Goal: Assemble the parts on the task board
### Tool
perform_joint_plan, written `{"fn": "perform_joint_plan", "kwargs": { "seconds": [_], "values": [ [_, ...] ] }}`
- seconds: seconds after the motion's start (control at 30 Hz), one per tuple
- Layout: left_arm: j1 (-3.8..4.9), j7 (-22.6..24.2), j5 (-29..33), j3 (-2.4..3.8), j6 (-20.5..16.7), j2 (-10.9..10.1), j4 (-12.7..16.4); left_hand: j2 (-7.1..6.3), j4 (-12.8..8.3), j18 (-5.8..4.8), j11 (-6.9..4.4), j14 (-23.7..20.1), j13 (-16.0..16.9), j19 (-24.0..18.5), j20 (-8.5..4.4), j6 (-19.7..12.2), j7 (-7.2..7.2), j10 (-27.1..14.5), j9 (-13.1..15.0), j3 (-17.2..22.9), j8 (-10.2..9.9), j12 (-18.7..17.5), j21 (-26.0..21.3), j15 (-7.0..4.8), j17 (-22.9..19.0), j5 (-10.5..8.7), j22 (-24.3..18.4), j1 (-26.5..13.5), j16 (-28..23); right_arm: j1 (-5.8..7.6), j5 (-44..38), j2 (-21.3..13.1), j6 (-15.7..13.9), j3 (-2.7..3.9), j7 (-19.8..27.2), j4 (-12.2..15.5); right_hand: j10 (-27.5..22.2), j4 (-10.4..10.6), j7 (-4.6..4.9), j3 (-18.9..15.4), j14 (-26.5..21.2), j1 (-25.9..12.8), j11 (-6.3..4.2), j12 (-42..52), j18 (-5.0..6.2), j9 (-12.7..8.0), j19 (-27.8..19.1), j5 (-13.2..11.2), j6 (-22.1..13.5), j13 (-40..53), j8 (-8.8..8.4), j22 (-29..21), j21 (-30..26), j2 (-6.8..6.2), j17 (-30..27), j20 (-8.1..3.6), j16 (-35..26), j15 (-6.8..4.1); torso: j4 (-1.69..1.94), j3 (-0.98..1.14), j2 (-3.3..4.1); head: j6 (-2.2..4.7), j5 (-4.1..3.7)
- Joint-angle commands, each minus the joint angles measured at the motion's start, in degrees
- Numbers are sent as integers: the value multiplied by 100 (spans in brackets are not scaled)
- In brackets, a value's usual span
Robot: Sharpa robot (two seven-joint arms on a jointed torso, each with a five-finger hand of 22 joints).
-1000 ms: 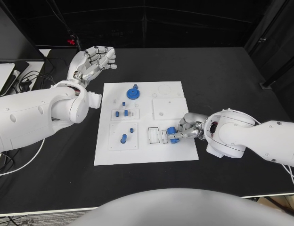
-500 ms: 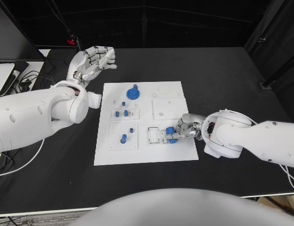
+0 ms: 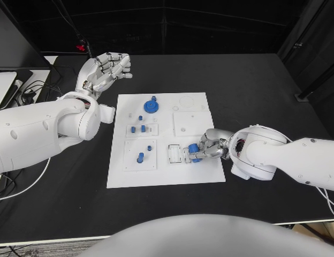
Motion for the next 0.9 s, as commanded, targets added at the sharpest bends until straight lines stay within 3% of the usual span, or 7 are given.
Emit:
{"fn": "perform_joint_plan", "kwargs": {
  "seconds": [0.03,0.37,0.63,0.9],
  "values": [
    [9,173,17,5,54,-8,9,49,-1,17,-11,-9,-6,39,12,-46,648,-20,-9,-33,18,18,39,-3,-4,28,-5,-2,27,-67,225,-23,-243,-54,312,1,596,-445,-52,578,596,108,-59,15,-42,-3022,614,71,225,1506,-623,1510,18,-13,1506,-69,14,-63,3,1,0,0,14],
    [9,169,17,5,58,-23,8,49,-1,17,-11,-9,-6,39,12,-46,648,-20,-9,-33,18,18,39,-3,-4,28,-5,-2,27,-76,1015,-299,-829,-54,958,175,596,-500,-52,1067,596,58,-68,15,-42,-3122,614,169,1042,1506,-1203,1510,18,-233,1506,-73,14,-70,0,1,0,0,44],
    [9,161,17,5,63,-10,-10,49,-1,17,-11,-9,-6,39,12,-46,648,-20,-9,-33,18,18,39,-3,-4,28,-5,-2,27,-73,1403,-541,-984,-52,1235,366,596,-512,-48,1236,596,-15,-65,15,-42,-3112,614,165,1367,1506,-1435,1510,18,-332,1506,-67,14,-67,2,-4,-2,0,51],
    [9,158,17,5,64,-1,-24,49,-1,17,-11,-9,-6,39,12,-46,648,-20,-9,-33,18,18,39,-3,-4,28,-5,-2,27,-72,1568,-614,-1079,-51,1282,395,596,-518,-54,1345,596,-62,-74,15,-42,-3102,614,156,1604,1506,-1559,1510,18,-372,1506,-59,14,-56,-1,-3,-1,0,47]
  ]
}}
